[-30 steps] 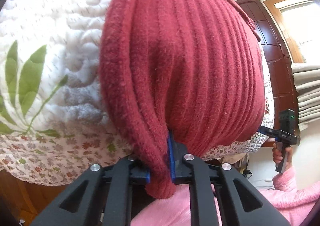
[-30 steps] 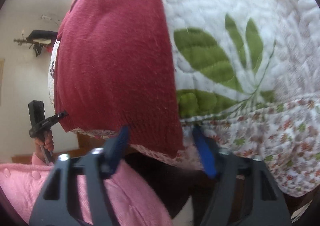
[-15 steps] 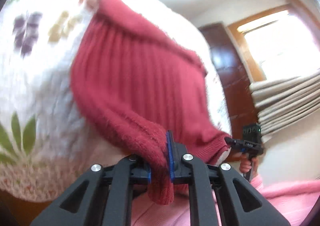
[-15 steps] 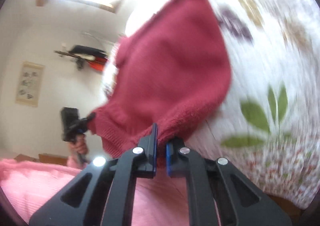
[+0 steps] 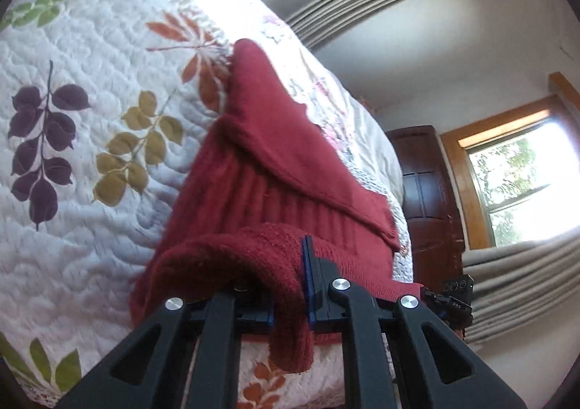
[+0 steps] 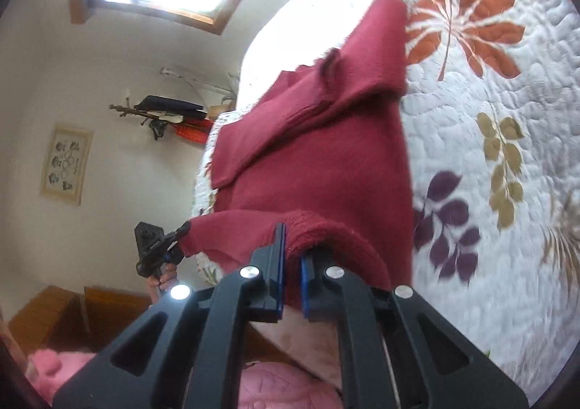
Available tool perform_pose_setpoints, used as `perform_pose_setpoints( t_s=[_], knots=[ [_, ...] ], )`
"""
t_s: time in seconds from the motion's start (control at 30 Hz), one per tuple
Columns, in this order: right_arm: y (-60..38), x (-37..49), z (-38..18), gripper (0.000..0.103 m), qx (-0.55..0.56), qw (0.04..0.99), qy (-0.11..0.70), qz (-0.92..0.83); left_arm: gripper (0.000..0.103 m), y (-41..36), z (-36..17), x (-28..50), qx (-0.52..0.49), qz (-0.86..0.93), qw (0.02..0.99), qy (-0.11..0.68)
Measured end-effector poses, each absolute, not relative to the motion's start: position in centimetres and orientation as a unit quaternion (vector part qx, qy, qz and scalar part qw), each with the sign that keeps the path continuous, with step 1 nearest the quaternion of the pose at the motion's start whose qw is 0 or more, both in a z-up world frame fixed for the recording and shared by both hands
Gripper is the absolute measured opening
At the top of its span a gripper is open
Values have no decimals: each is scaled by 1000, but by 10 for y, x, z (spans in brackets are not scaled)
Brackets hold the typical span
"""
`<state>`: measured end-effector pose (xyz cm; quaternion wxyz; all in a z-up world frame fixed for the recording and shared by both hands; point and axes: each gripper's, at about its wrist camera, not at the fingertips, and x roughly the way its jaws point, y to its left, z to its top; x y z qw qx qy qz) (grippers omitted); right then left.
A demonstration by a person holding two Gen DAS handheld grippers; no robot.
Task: Fold small clothes
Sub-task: 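Grasp the hem with the left gripper and fold it toward the collar while the right gripper grips the hem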
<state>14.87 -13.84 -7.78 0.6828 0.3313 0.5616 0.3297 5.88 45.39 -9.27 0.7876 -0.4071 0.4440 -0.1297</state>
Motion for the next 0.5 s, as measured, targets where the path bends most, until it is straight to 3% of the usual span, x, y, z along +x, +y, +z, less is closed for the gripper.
perform_pose_setpoints(
  t_s=[0.07,0.2,0.3,0.33,0.37,0.4,0.5],
  knots=[
    [-141,161,-88,7,343,676,569,320,14,456,-105,66,-416,-123,780,452],
    [-159,179,-95,13,379,675,565,287,30,470,-127,75,-468,-104,745,465],
    [-164,172,-85,18,374,688,552,285,33,486,-128,75,-504,-82,737,444],
    [-163,166,-80,28,360,698,550,284,35,490,-123,74,-499,-77,743,438],
    [-164,161,-76,61,345,714,545,272,35,493,-117,74,-489,-74,752,436],
    [-165,156,-71,72,329,733,539,255,36,494,-110,73,-470,-68,763,438],
    [-180,145,-66,68,315,757,525,229,40,493,-88,71,-409,-60,796,442]
  ],
)
